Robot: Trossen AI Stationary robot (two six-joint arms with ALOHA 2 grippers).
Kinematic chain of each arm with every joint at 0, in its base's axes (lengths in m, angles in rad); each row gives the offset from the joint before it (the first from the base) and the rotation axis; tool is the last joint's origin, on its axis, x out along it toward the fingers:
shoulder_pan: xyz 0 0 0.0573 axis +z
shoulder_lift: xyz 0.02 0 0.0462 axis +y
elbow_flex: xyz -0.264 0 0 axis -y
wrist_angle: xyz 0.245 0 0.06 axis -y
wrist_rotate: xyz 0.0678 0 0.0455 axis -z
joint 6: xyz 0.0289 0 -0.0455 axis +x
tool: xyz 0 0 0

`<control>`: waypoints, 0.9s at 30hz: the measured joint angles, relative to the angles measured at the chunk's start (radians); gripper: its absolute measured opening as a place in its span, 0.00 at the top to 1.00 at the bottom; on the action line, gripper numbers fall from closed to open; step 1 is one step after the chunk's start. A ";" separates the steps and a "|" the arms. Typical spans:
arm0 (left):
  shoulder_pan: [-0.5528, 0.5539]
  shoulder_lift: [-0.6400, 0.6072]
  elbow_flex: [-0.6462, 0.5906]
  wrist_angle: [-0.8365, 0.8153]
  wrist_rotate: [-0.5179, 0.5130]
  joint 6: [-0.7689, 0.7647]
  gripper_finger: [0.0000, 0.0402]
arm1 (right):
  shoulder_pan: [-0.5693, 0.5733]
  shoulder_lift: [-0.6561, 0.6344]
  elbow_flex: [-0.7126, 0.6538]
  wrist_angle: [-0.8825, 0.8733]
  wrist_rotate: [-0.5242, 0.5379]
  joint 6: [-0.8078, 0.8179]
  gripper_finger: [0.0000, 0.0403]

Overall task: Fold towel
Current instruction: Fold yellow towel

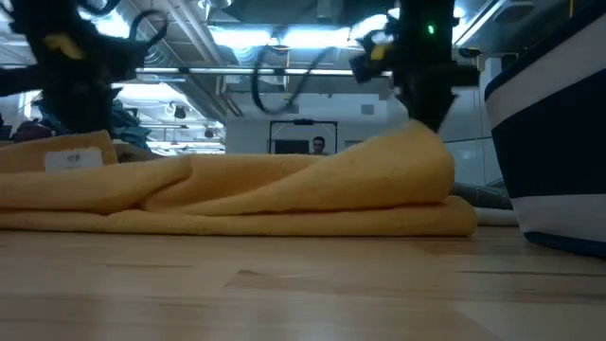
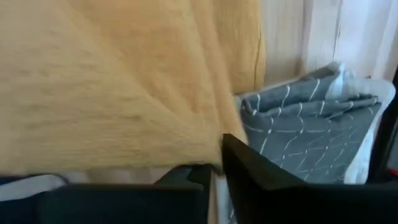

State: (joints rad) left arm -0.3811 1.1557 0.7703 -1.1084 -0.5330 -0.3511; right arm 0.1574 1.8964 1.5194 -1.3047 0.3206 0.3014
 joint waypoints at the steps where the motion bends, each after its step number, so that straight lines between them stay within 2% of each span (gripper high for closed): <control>1: 0.006 0.000 0.010 0.016 -0.009 0.000 0.81 | -0.001 0.001 -0.019 0.003 0.011 0.000 0.87; 4: 0.024 -0.004 0.011 -0.006 -0.041 -0.017 0.75 | -0.001 0.000 -0.087 0.027 0.031 0.002 0.77; 7: 0.034 -0.004 0.013 0.009 -0.047 -0.026 0.72 | -0.001 0.001 -0.142 0.032 0.017 0.052 0.69; 10: 0.033 -0.004 0.032 -0.028 -0.072 -0.055 0.75 | -0.002 0.001 -0.163 0.014 -0.031 0.118 0.66; 14: 0.046 -0.004 0.079 -0.116 -0.107 -0.068 0.81 | -0.001 -0.004 -0.153 -0.025 -0.006 0.123 0.67; 17: 0.048 -0.004 0.132 -0.143 -0.100 -0.094 0.85 | -0.001 -0.012 -0.114 -0.035 0.005 0.120 0.68; 21: 0.048 -0.004 0.193 -0.125 -0.001 -0.122 0.89 | 0.000 -0.022 -0.017 -0.031 0.005 0.110 0.68; 25: 0.047 -0.004 0.204 -0.130 0.078 -0.204 0.90 | 0.014 -0.024 0.088 -0.028 -0.014 0.063 0.68; 27: 0.047 -0.002 0.204 -0.129 0.082 -0.263 0.89 | 0.023 -0.024 0.132 -0.022 -0.041 0.059 0.68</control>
State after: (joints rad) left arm -0.3340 1.1536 0.9741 -1.2376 -0.4508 -0.6145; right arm 0.1805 1.8725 1.6509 -1.3263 0.2799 0.3607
